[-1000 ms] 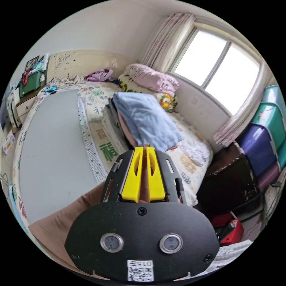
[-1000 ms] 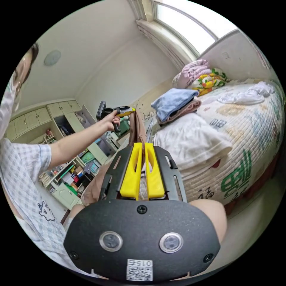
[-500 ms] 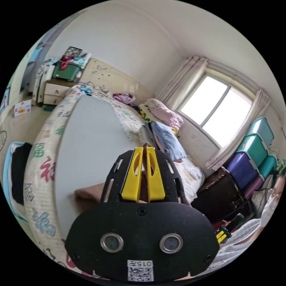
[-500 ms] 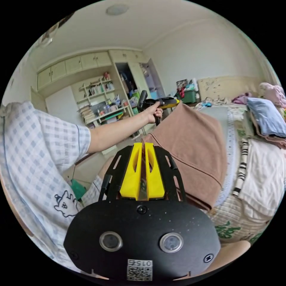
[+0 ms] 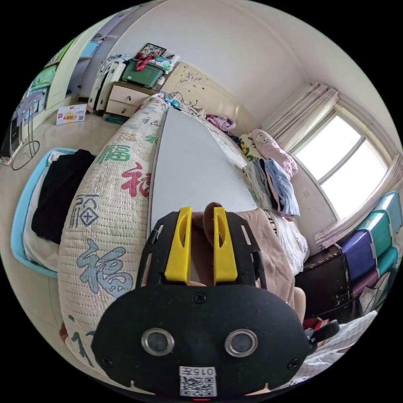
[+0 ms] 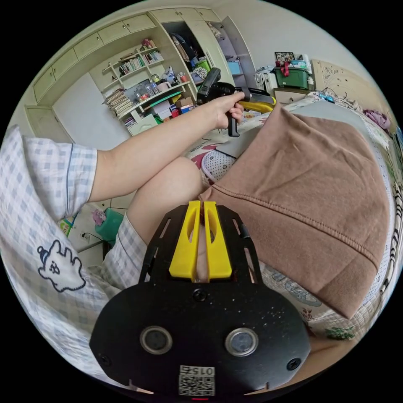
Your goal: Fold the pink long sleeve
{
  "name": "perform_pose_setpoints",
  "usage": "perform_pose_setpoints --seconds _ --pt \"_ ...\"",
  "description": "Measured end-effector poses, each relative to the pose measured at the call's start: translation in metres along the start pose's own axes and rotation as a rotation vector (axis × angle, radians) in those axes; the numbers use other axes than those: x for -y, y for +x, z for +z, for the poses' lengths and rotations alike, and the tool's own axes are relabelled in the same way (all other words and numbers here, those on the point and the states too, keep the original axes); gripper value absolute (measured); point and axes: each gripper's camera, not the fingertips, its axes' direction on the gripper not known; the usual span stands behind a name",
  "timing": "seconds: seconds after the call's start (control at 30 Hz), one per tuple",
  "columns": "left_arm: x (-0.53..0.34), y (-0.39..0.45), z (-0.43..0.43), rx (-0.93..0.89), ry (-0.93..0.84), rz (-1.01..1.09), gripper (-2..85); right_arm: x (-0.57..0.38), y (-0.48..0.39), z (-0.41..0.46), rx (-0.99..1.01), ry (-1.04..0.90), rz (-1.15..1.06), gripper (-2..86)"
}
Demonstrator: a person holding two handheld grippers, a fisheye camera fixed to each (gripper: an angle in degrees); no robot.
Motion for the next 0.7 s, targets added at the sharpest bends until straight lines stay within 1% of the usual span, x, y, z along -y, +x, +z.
perform_pose_setpoints --seconds 0.03,0.1,0.17,0.23,0.33,0.43,0.5,0.57,0.7 --pt "0.002 0.001 0.001 -0.031 0.002 -0.004 7.7 0.001 -0.001 0.010 -0.005 -0.010 -0.013 0.3" --pt "0.003 0.003 0.011 -0.017 -0.030 0.000 6.7 0.003 -0.001 0.025 -0.005 -0.027 -0.027 0.3" --pt "0.006 0.016 0.024 0.115 -0.106 0.062 3.3 0.006 0.000 0.050 -0.009 -0.079 -0.036 0.2" --pt "0.006 0.025 0.026 0.179 -0.108 0.114 2.3 0.006 0.002 0.067 -0.017 -0.105 -0.039 0.2" --pt "0.007 0.026 0.025 0.207 -0.095 0.104 1.4 0.005 0.009 0.095 -0.012 -0.139 -0.024 0.2" --pt "0.008 0.026 0.031 0.241 -0.118 0.104 1.0 0.007 0.013 0.122 -0.025 -0.170 -0.023 0.2" --pt "0.009 0.029 0.038 0.273 -0.146 0.104 0.9 0.008 0.014 0.140 -0.057 -0.195 -0.039 0.2" --pt "0.012 0.038 0.046 0.312 -0.169 0.116 0.7 0.010 0.014 0.166 -0.141 -0.240 -0.081 0.3" --pt "0.014 0.050 0.060 0.378 -0.217 0.146 1.0 0.014 0.008 0.197 -0.248 -0.273 -0.162 0.5"
